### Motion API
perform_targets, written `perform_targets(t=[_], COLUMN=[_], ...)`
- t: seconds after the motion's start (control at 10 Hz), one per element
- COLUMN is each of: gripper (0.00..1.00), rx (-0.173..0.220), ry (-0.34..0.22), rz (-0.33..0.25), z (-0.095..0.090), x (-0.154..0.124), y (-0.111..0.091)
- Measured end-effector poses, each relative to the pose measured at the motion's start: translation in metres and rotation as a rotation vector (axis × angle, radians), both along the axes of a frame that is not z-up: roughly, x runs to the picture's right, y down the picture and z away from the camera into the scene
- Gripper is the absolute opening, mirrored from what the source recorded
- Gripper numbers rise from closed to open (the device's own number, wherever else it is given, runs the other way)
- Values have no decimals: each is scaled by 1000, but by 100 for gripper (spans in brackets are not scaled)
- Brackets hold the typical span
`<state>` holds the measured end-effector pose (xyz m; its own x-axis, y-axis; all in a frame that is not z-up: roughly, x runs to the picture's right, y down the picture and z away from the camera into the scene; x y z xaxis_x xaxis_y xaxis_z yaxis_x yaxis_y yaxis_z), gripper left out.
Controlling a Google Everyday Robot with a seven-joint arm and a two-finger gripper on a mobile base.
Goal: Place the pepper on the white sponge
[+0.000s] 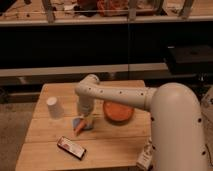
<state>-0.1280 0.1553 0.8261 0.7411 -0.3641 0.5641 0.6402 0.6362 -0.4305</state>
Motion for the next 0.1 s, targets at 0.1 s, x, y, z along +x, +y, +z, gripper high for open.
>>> perform_targets(t=[0.1], gripper=[80], rx=[-6], ry=[0], rz=[-8], z=[-3], x=[0], y=[-1])
